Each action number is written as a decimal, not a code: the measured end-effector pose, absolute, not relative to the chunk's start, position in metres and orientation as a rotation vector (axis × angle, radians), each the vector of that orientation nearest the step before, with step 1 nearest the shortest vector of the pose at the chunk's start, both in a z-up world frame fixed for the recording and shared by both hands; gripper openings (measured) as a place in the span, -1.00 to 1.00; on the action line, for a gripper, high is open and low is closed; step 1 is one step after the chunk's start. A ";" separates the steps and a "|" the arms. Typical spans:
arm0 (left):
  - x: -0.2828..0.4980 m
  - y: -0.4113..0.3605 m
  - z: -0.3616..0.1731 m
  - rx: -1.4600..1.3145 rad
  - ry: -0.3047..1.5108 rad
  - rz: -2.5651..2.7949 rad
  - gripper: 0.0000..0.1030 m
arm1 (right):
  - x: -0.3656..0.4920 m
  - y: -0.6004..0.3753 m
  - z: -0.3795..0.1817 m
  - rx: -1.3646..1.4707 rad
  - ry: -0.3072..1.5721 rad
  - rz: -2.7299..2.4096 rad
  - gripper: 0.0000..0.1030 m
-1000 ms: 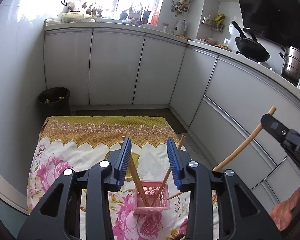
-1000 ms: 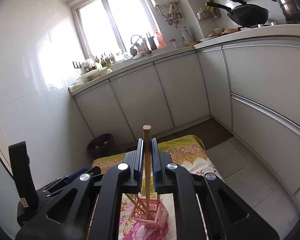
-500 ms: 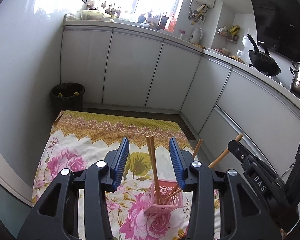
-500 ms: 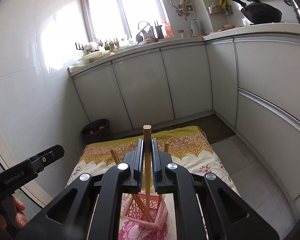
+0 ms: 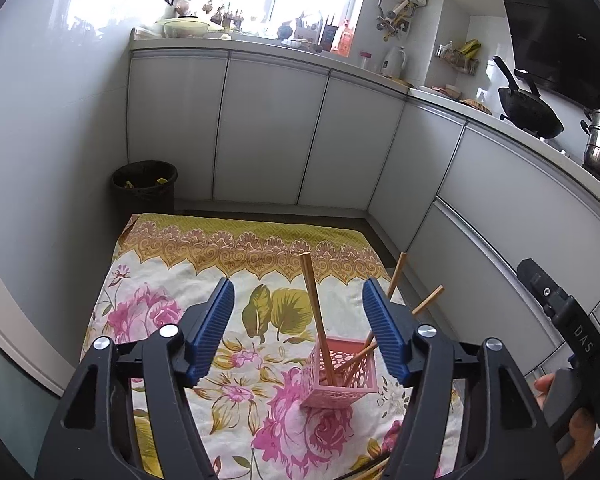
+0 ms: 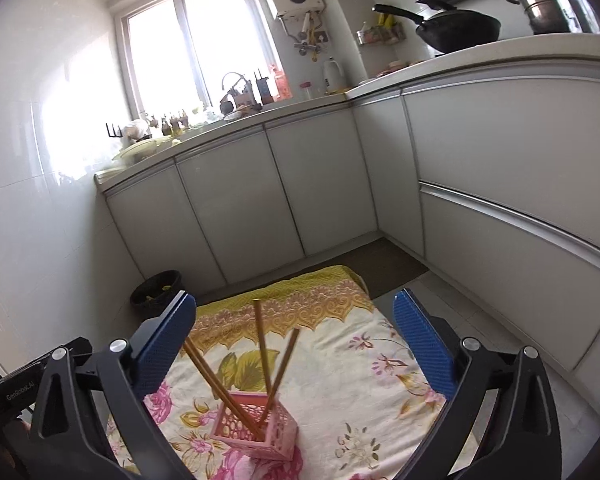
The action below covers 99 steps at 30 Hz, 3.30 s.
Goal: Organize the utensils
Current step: 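Lower the chopstick into the pink cup and open the left gripper, then move the left gripper to the chopstick pile and close on another chopstick, then close the right gripper on a wooden chopstick from the pile, then carry both chopsticks over the pink cup, lower them in, open both grippers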
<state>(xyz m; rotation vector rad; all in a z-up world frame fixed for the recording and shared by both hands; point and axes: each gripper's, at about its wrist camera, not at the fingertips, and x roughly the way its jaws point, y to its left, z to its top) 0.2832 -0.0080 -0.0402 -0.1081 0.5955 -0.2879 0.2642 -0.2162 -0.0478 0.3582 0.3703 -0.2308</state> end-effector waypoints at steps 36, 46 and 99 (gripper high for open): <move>0.221 -0.262 -0.261 0.760 1.346 -0.762 -0.44 | 0.064 -0.297 -0.210 0.751 1.059 -0.292 0.87; 0.233 -0.269 -0.286 0.761 1.405 -0.783 -0.73 | 0.070 -0.298 -0.216 0.754 1.086 -0.299 0.87; 0.177 -0.039 -0.070 0.004 0.812 -0.654 -0.88 | 0.120 -0.193 -0.133 0.378 0.828 -0.242 -0.84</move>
